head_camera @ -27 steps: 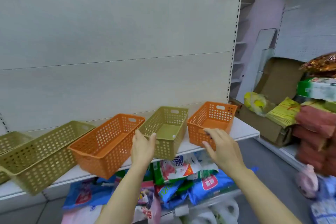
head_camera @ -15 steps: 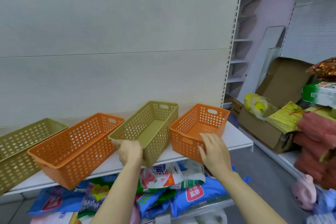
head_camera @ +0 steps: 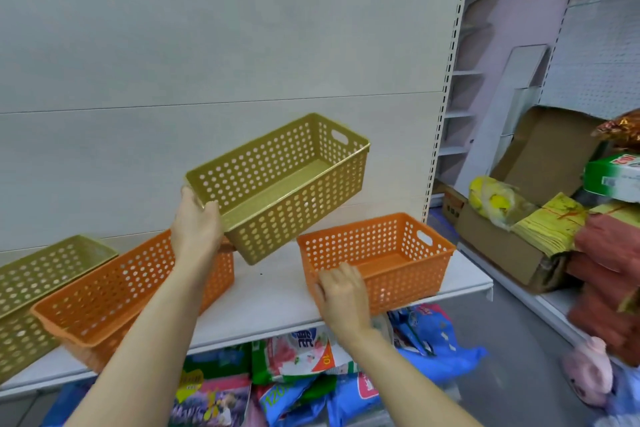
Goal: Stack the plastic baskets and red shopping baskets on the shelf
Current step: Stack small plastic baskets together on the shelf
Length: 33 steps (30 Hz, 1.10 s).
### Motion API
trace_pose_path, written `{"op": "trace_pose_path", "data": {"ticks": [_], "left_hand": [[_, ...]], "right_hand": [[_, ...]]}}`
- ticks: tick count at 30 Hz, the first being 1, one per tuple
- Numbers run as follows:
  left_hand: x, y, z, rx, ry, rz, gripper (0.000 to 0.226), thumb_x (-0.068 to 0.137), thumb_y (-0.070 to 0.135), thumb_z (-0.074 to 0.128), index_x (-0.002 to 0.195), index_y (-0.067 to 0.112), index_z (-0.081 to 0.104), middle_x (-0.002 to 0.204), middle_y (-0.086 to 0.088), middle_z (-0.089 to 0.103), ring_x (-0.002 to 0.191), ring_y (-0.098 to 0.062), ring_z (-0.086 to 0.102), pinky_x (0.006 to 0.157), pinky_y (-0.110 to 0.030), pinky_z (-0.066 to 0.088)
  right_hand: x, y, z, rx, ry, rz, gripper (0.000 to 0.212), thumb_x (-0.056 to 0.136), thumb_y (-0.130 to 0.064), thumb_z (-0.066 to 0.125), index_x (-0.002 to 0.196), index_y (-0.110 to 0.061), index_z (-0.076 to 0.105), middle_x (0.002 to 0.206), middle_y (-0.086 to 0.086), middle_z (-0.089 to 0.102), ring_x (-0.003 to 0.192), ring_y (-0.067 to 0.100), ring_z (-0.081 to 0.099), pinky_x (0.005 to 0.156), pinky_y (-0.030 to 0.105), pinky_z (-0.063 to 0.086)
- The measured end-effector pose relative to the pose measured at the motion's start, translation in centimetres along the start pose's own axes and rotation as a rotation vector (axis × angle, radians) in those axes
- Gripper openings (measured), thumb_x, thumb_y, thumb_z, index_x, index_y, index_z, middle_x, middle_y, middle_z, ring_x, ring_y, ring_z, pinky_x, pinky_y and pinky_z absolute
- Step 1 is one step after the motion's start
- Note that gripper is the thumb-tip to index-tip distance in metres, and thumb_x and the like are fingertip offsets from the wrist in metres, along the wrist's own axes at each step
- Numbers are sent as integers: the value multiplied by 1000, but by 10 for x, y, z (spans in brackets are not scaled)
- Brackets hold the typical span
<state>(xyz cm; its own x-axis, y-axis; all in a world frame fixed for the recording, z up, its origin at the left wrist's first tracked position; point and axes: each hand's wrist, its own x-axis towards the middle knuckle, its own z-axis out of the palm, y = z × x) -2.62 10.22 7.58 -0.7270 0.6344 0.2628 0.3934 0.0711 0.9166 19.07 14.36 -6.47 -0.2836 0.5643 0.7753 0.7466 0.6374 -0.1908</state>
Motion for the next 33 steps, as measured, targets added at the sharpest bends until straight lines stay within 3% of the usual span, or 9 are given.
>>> {"op": "trace_pose_path", "data": {"ticks": [6,8,12,16,20,22,26,28,33], "left_hand": [[28,-8,-20,-108,-109,59,37,79,27,44,108,43,59,96,7,72,84,-31,72,66,-61,58],[30,-2,-25,-163,-151,49,38,85,21,46,111,46,58,96,13,70,84,-30,73,64,-60,58],[29,6,-25,-275,-212,4,56,97,9,45,149,30,39,102,23,64,76,-23,73,55,-48,59],[30,8,-21,-297,-256,6,39,95,8,46,122,35,57,103,5,72,70,-27,73,55,-54,59],[21,11,-6,-299,-274,-8,43,96,5,44,94,45,60,96,7,72,61,-18,72,46,-41,57],[17,13,4,-293,-295,-24,41,97,6,45,94,43,61,96,8,72,66,-18,73,49,-44,58],[13,19,26,-275,-346,-41,33,101,18,48,97,48,60,101,5,74,74,-25,75,54,-50,60],[14,21,33,-227,-370,-34,39,101,21,48,93,56,62,101,1,75,73,-28,75,56,-54,60],[18,16,34,-140,-429,-75,46,99,17,47,141,34,50,105,-3,75,74,-27,75,55,-51,60]], "right_hand": [[15,-50,37,-34,-107,83,16,78,-29,70,67,-19,63,65,-3,61,71,19,54,65,34,42],[19,-52,36,12,-45,101,28,90,-37,56,71,-19,66,67,-4,63,71,18,54,66,34,40],[32,2,8,24,184,219,27,96,-30,52,103,-13,73,92,0,72,87,20,62,78,36,47],[37,95,-21,-48,140,593,32,91,-22,56,119,-8,64,118,12,67,116,34,56,96,45,42],[36,129,-35,193,-5,878,47,95,-24,56,138,-8,51,139,14,54,130,33,47,105,44,38],[34,125,-37,272,-6,913,42,97,-25,53,135,-6,55,133,15,59,124,32,53,101,38,40],[26,96,-39,322,53,822,25,98,-19,50,113,-6,67,107,13,70,102,30,63,74,27,38],[26,84,-38,355,74,838,27,98,-17,51,116,-4,67,112,13,70,106,30,62,80,27,39],[30,86,-42,533,178,1040,35,100,-32,43,98,-8,69,98,8,71,102,29,64,83,37,47]]}}
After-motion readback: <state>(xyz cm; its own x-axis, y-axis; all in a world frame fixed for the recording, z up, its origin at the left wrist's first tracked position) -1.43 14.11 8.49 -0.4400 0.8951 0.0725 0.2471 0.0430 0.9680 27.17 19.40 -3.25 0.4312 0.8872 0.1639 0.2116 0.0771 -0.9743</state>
